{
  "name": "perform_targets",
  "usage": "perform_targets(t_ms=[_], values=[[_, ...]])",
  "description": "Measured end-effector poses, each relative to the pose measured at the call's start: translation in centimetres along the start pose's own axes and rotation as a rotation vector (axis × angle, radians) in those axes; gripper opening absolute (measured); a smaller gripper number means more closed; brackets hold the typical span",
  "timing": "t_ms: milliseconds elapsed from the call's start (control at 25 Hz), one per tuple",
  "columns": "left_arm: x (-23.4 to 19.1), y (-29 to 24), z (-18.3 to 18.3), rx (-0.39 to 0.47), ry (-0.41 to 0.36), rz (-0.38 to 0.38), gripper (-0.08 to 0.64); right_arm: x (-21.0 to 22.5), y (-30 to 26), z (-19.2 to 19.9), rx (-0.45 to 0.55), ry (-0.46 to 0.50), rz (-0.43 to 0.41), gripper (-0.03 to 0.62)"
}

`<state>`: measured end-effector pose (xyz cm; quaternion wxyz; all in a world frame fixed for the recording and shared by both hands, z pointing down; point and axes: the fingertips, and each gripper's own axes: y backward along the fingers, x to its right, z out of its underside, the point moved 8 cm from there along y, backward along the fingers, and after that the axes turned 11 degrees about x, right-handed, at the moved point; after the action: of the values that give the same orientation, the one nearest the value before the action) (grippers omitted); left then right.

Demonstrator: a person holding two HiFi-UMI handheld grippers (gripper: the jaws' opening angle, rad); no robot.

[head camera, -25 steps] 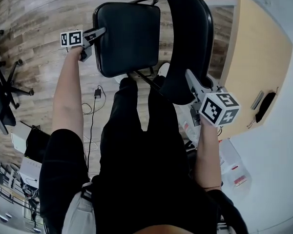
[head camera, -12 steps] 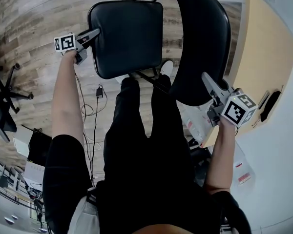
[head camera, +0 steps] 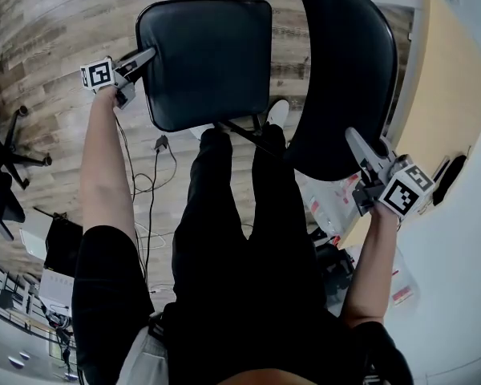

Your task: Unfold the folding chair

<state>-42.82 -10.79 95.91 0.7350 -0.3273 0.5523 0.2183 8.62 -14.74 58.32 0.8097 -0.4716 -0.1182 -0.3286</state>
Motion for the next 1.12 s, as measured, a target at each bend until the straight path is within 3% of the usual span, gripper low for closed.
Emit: perform_targets(t_ms=[560, 880, 960, 1120], values=[[-3.3, 0.1, 0.1, 0.002, 0.069, 0.032, 0.23, 4.4, -1.1, 1.7, -0.004, -0.045, -0.052, 0.074], [-4.2, 0.4, 0.1, 0.01, 0.052, 0.018, 0.235, 5.7, -1.4, 1.9, -0.012, -0.033, -0.125, 0.081], [-4.4, 0.8, -0.2, 0.027, 0.038, 0.001, 0.24, 5.0, -2.0, 1.9, -0.024, -0.033, -0.152, 0.088], [-5.7, 2.1, -0.8, 0.02, -0.048, -0.129, 0.252, 2.7, -3.1, 2.1, -0.061, -0.007, -0.142, 0.1]])
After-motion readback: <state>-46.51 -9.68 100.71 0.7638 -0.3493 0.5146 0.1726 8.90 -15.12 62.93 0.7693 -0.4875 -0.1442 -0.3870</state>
